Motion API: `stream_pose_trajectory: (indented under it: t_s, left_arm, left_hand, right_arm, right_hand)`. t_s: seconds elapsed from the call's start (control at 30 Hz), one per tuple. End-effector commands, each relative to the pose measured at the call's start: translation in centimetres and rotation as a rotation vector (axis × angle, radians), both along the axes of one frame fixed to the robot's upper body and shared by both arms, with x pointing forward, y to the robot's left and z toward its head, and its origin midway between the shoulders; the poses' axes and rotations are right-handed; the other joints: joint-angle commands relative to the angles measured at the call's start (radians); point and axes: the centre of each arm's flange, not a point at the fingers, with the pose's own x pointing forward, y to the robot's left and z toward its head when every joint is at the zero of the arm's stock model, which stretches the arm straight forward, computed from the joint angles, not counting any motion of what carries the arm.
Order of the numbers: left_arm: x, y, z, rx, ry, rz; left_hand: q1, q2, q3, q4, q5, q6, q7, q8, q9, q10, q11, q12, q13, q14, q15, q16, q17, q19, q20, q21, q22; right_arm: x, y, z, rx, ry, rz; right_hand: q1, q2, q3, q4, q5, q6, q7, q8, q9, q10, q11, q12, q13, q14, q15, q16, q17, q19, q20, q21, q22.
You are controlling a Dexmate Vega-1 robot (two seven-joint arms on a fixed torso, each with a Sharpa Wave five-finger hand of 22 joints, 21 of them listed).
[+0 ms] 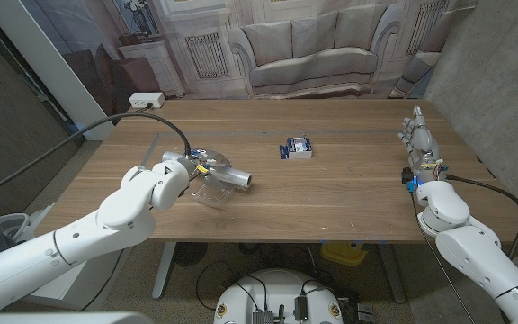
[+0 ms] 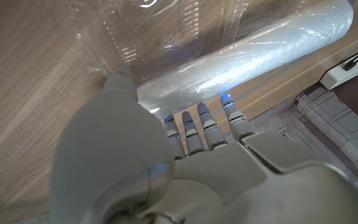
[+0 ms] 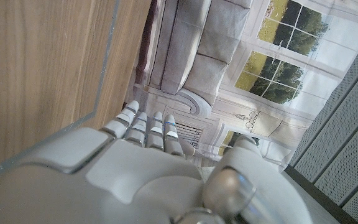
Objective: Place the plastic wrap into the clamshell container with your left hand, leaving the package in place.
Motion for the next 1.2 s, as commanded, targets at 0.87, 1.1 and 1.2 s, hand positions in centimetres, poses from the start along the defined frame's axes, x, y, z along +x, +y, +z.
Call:
stream_pose_trajectory:
  t_s: [0.87,1.1,1.2]
  left_arm:
    - [-1.7,0.9,-1.1,-0.037,-0.019,-0.007]
    - [-2.4,1.0,-1.6,-0.043,-0.022,-0.009]
    - [-2.6,1.1,-1.7,-0.048,-0.025,-0.005]
  left_hand:
    - [-0.027,-0.003,-0.015,0.009,0.016,-0.001,-0.004,0.013,0.0,-0.002,0.0,0.012,-0.012,0.005,-0.008,0.014,-0.007,-0.009,0.007,-0.011,0.004]
    - [-0.029,-0.003,-0.016,0.01,0.018,0.001,-0.003,0.014,0.0,0.0,-0.001,0.013,-0.015,0.006,-0.01,0.015,-0.009,-0.009,0.007,-0.012,0.004]
    - [-0.03,-0.002,-0.016,0.01,0.019,0.004,-0.005,0.016,0.0,0.001,-0.001,0.014,-0.016,0.007,-0.011,0.015,-0.009,-0.008,0.007,-0.013,0.004]
  right_arm:
    - [-0.9,0.7,-0.1,-0.004,-0.027,-0.004]
    - [-1.2,0.9,0.0,-0.01,-0.033,-0.001]
    - [-1.2,0.9,0.1,-0.014,-0.036,0.002]
  right_hand:
    - [0.001,0.006,-0.006,-0.003,0.004,-0.001,-0.001,0.004,0.001,0.001,0.001,0.003,0.005,-0.001,0.006,0.003,0.002,0.004,0.006,-0.006,0.006]
    - [0.002,0.006,-0.006,-0.004,0.004,-0.001,-0.001,0.003,0.001,0.001,0.002,0.004,0.005,-0.001,0.006,0.003,0.002,0.004,0.006,-0.006,0.006]
    - [0.002,0.006,-0.006,-0.004,0.004,-0.001,-0.001,0.003,0.001,0.001,0.002,0.004,0.005,-0.001,0.006,0.003,0.002,0.004,0.006,-0.006,0.006]
